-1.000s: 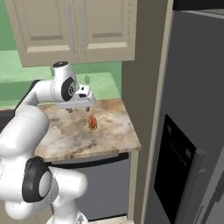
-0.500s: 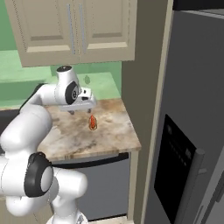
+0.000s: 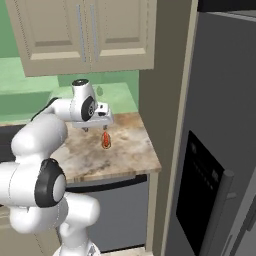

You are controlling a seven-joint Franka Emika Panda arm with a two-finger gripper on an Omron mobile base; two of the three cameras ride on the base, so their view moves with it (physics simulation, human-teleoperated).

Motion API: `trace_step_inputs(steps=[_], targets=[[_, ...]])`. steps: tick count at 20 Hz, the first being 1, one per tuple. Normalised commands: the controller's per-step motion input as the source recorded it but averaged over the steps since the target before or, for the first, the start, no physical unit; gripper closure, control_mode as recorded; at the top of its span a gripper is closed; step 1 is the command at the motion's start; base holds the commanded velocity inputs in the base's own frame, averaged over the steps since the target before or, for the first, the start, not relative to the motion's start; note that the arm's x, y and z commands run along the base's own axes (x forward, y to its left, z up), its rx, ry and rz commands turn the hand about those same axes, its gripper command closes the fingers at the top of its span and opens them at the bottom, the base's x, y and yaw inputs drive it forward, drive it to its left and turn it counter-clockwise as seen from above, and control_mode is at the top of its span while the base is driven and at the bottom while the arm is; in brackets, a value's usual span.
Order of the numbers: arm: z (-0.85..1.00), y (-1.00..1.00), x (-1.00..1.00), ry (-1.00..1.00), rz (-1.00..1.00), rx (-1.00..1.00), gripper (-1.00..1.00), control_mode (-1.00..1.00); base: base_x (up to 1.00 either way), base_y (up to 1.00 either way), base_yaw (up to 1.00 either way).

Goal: Store the hot dog in the freezer for long-term storage. Close the freezer door after placing the cooked food.

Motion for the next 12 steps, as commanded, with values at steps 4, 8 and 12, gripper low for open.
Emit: trace_step_inputs(steps=[4,8,12], targets=[[-0.22,0.00,0.33,0.02,0.04,0.00,-1.00,-1.00,0.00,0.00,0.00],[-0.25,0.00,0.32,0.01,0.03,0.00,-1.00,-1.00,0.00,0.00,0.00],[-0.26,0.00,0.34,0.01,0.03,0.00,-1.00,-1.00,0.00,0.00,0.00]])
